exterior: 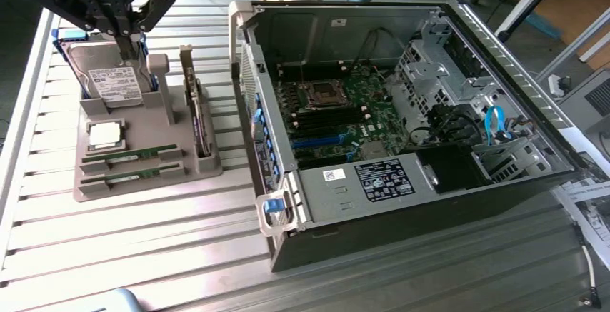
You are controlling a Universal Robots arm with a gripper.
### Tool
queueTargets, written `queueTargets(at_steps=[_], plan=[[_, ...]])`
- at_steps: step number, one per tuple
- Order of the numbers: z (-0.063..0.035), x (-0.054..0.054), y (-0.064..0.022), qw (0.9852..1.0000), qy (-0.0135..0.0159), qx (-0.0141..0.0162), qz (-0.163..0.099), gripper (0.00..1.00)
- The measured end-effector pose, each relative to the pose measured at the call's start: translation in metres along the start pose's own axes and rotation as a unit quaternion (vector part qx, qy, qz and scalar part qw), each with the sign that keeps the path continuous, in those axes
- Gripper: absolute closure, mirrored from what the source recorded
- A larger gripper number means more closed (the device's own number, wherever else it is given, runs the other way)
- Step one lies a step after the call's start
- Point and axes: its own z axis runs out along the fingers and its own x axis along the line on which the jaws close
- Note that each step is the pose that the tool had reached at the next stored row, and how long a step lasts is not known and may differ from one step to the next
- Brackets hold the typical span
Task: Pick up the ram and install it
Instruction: 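Reach for the ram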
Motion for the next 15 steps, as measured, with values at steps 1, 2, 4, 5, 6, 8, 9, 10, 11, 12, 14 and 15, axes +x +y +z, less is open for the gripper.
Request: queueTargets(at_steps=[1,2,4,5,6,8,9,10,11,12,14,15], plan=[[-0.0001,0.0,-0.0004,1.0,0.0,0.0,0.0,0.89],[-0.0001,-0.0001,-0.0007,1.0,0.0,0.0,0.0,0.89],[-0.0001,-0.0001,-0.0014,1.0,0.0,0.0,0.0,0.89],[-0.0001,-0.0001,-0.0017,1.0,0.0,0.0,0.0,0.89],[-0.0001,-0.0002,-0.0021,1.0,0.0,0.0,0.0,0.89],[-0.0002,-0.0002,-0.0026,1.0,0.0,0.0,0.0,0.89],[-0.0001,-0.0002,-0.0032,1.0,0.0,0.0,0.0,0.89],[-0.0002,-0.0003,-0.0035,1.0,0.0,0.0,0.0,0.89],[-0.0002,-0.0003,-0.0038,1.0,0.0,0.0,0.0,0.89],[-0.0002,-0.0003,-0.004,1.0,0.0,0.0,0.0,0.89],[-0.0002,-0.0004,-0.0046,1.0,0.0,0.0,0.0,0.89],[-0.0002,-0.0004,-0.0049,1.0,0.0,0.0,0.0,0.89]])
